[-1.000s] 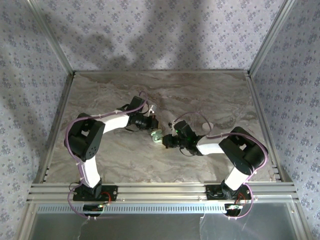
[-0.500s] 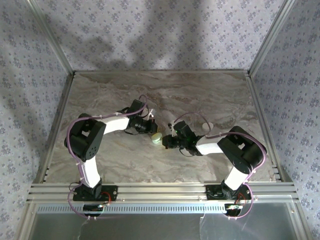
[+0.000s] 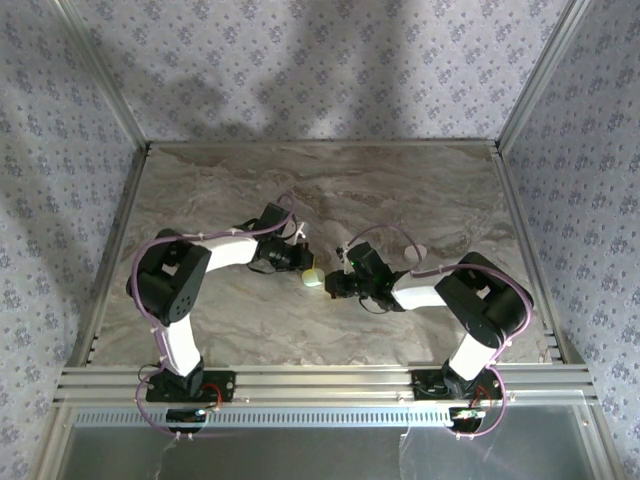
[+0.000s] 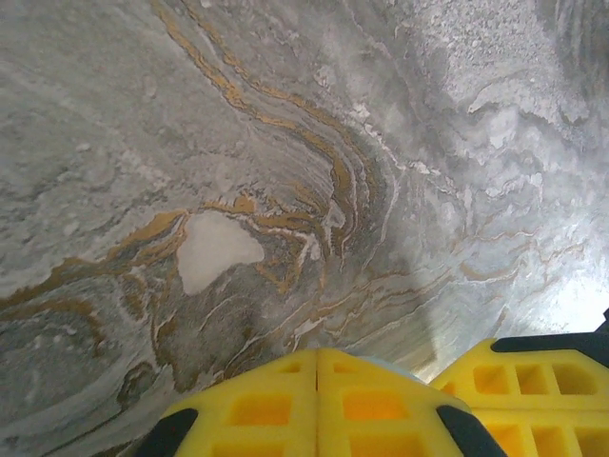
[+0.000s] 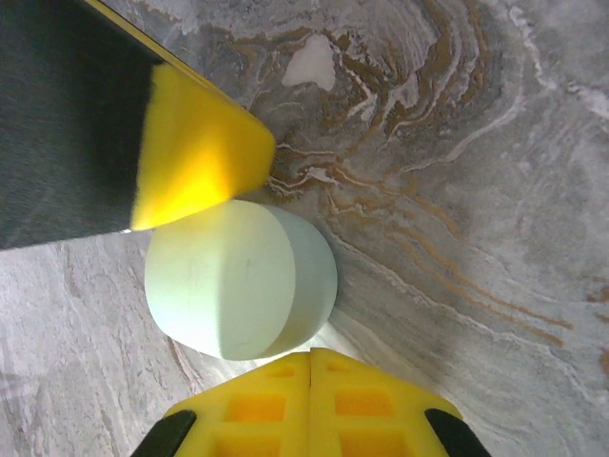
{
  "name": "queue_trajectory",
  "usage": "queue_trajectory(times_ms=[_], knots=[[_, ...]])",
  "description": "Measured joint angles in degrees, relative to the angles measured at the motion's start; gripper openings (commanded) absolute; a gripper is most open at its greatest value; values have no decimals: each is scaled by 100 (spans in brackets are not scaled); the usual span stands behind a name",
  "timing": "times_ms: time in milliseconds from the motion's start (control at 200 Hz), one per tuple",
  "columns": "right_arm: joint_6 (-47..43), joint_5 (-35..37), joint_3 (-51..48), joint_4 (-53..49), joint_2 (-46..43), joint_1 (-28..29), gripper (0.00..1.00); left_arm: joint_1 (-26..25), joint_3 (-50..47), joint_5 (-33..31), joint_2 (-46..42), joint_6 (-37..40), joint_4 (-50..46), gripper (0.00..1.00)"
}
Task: Insert the wireless bluetooth earbuds into the charging case
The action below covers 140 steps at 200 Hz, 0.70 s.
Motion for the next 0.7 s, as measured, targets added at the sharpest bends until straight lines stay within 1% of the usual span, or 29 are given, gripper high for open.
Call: queue_trajectory(times_ms=[10, 75, 220, 305, 360, 470, 560, 645, 700], knots=[[0, 0, 0, -9, -7, 0, 0, 0, -11, -4, -22, -15, -2, 11], [0, 2, 0, -83, -72, 11, 12, 0, -90, -87, -201, -37, -9, 14], [-2, 63, 22, -363, -341, 72, 35, 13, -293, -302, -782, -31, -17, 19], [-116, 153, 87, -586, -490, 149, 45, 20, -420, -450, -1191, -26, -31, 26], [-149, 205, 149, -758, -597, 208, 54, 42, -535, -551, -1491, 20, -35, 30], [-289, 341, 302, -1078, -778, 326, 67, 57, -863, -807, -2155, 22, -72, 43], [-343, 485, 470, -1346, -855, 411, 73, 98, -1154, -1054, -2717, 87, -125, 55], [-424, 649, 669, -1624, -859, 481, 79, 175, -1451, -1300, -3220, 52, -164, 70], [-450, 754, 800, -1794, -857, 525, 83, 229, -1655, -1451, -3541, 107, -168, 77]])
